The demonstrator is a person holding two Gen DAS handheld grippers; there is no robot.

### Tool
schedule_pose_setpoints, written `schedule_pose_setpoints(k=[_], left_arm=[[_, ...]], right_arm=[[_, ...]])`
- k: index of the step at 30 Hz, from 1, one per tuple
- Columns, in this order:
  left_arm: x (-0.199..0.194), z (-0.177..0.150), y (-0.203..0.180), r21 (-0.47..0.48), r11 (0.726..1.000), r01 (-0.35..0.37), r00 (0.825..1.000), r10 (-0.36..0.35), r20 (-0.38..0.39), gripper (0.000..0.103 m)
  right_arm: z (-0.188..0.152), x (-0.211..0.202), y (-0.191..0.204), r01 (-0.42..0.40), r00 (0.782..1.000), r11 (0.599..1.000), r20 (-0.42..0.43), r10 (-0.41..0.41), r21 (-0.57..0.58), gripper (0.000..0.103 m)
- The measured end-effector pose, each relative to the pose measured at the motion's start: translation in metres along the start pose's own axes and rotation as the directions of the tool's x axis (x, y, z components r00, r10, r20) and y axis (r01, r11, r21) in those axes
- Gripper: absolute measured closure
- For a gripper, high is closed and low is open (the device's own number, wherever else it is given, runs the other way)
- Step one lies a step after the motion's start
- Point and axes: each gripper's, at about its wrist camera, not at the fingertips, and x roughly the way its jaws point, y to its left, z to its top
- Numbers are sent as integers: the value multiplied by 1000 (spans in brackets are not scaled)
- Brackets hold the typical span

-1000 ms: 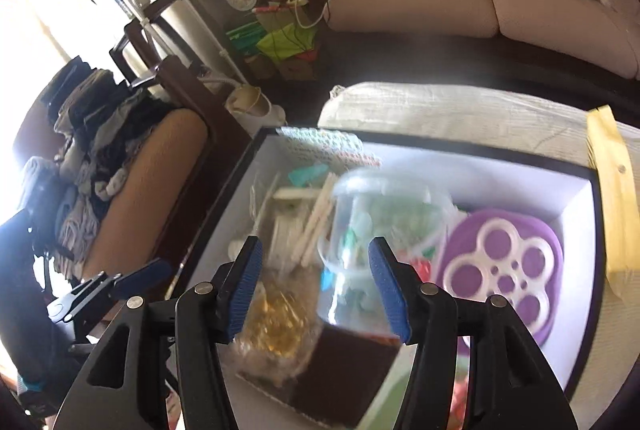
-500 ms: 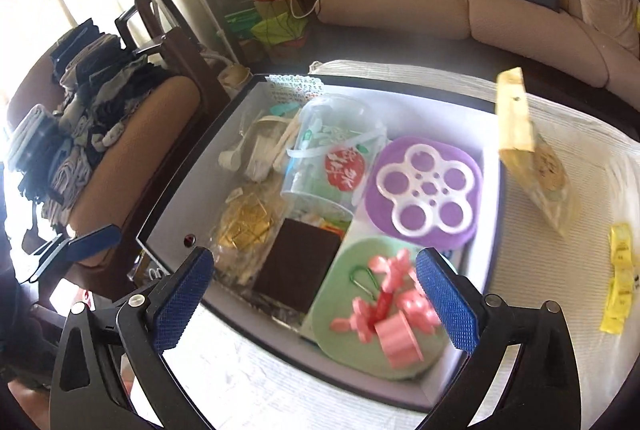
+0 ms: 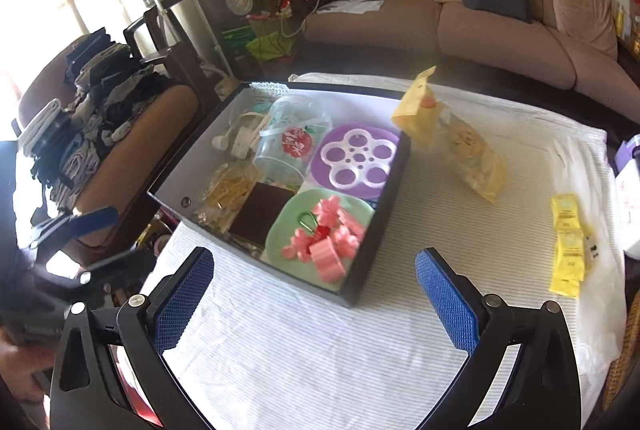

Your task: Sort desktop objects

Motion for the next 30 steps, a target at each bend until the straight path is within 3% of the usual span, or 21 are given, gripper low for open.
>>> schedule_pose_setpoints(k=[6, 12, 19, 22, 25, 28, 30], left_arm=[[7, 0, -40, 35, 995, 91, 996, -91, 3, 0], [53, 22, -99, 128, 990, 64, 997, -59, -41, 0], [139, 81, -134, 134, 991, -25, 997, 34, -65, 0], [175, 106, -139, 121, 989, -80, 996, 85, -40, 0], [212, 126, -142, 127, 978, -165, 984, 172, -40, 0], [247, 139, -144, 171, 951, -259, 960, 273, -65, 2], [261, 144, -145, 186, 946, -266, 956, 284, -78, 4]], right_arm=[[-56, -41, -49, 70, 995, 997, 66, -69, -15, 0], [-115, -55, -108, 144, 980, 989, 136, -148, 37, 0], [-140, -36, -140, 185, 973, 983, 140, -181, -16, 0], [-141, -31, -149, 172, 977, 984, 133, -166, -42, 0], [-144, -28, -161, 117, 986, 993, 121, -115, -3, 0], [-144, -26, -165, 81, 991, 997, 103, -81, 9, 0], [-145, -25, -164, 79, 993, 997, 93, -79, -6, 0]])
